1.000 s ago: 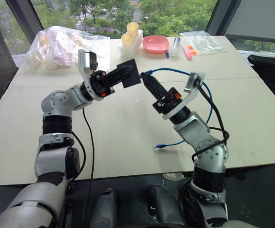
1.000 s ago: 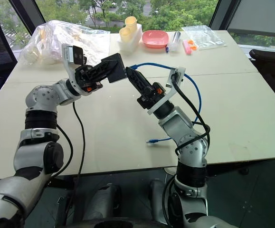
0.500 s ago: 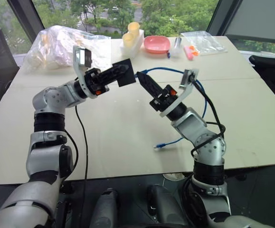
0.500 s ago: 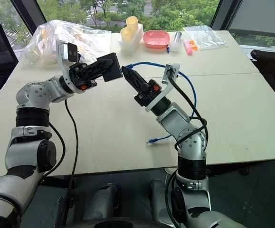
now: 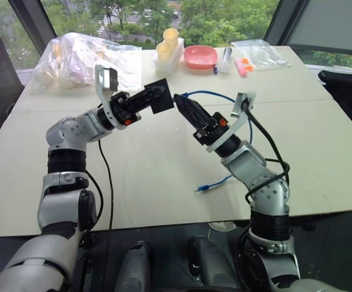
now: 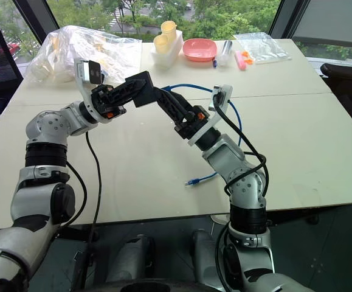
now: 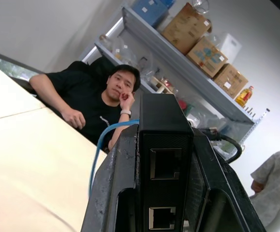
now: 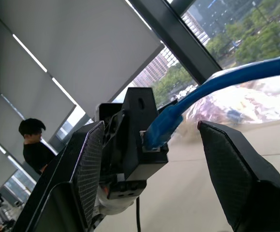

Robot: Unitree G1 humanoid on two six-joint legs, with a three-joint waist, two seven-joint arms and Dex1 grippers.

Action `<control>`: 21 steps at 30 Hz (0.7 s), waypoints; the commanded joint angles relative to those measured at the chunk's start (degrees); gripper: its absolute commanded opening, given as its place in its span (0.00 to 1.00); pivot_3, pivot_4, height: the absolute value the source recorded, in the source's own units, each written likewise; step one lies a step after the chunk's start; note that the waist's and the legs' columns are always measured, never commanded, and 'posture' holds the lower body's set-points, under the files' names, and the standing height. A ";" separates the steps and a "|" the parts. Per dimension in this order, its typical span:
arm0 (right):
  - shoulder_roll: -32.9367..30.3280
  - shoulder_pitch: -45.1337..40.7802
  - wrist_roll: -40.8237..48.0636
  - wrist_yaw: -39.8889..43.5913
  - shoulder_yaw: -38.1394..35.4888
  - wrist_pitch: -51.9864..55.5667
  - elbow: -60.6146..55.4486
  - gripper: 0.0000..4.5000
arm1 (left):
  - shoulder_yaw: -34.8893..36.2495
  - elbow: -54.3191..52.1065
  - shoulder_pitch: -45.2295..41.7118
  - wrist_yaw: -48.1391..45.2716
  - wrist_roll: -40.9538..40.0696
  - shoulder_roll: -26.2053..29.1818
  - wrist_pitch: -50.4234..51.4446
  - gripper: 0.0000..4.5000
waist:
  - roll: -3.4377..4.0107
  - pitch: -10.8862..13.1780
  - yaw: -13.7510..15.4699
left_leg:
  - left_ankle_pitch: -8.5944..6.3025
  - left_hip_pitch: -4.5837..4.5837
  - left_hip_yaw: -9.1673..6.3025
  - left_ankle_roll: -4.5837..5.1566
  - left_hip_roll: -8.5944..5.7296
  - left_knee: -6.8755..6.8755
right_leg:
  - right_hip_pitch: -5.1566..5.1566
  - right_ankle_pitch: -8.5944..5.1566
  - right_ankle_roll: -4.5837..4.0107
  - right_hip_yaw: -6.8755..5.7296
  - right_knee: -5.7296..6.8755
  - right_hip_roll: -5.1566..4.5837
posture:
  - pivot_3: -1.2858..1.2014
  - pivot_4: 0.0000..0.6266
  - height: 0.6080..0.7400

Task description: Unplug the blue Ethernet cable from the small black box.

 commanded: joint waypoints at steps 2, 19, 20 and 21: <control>0.64 -0.10 0.72 0.69 0.55 -0.86 -2.23 0.71 | 1.16 -1.55 -1.49 0.02 -1.83 -0.03 0.00 0.13 | 0.00 0.00 0.00 | 0.00 0.00 0.00 0.00 0.00 0.00 | 0.00 0.00 0.00 0.00 0.00 0.00 | 0.52 0.24 1.00; 1.18 -0.30 -2.07 1.07 1.48 -1.41 0.00 0.02 | 0.67 -2.24 -0.74 0.26 -2.14 -0.11 0.01 0.13 | 0.00 0.00 -0.02 | 0.00 0.00 0.00 0.00 0.00 -0.01 | 0.00 0.00 0.00 0.00 -0.01 0.01 | 0.52 0.24 1.00; 1.22 -0.30 -2.22 1.08 1.49 -1.37 0.07 0.02 | 0.66 -2.15 -0.75 0.27 -2.13 -0.10 -0.05 0.13 | 0.00 0.00 -0.01 | 0.00 0.00 0.00 0.00 0.00 -0.01 | 0.00 0.00 0.01 0.00 0.00 0.00 | 0.52 0.24 1.00; 1.20 -0.26 -2.32 1.06 1.47 -1.28 0.02 0.02 | 0.66 -2.13 -0.73 0.32 -2.12 -0.08 -0.07 0.13 | 0.00 0.00 -0.01 | 0.00 0.00 0.00 0.00 0.00 -0.01 | 0.00 0.00 0.00 0.00 0.00 0.00 | 0.52 0.24 1.00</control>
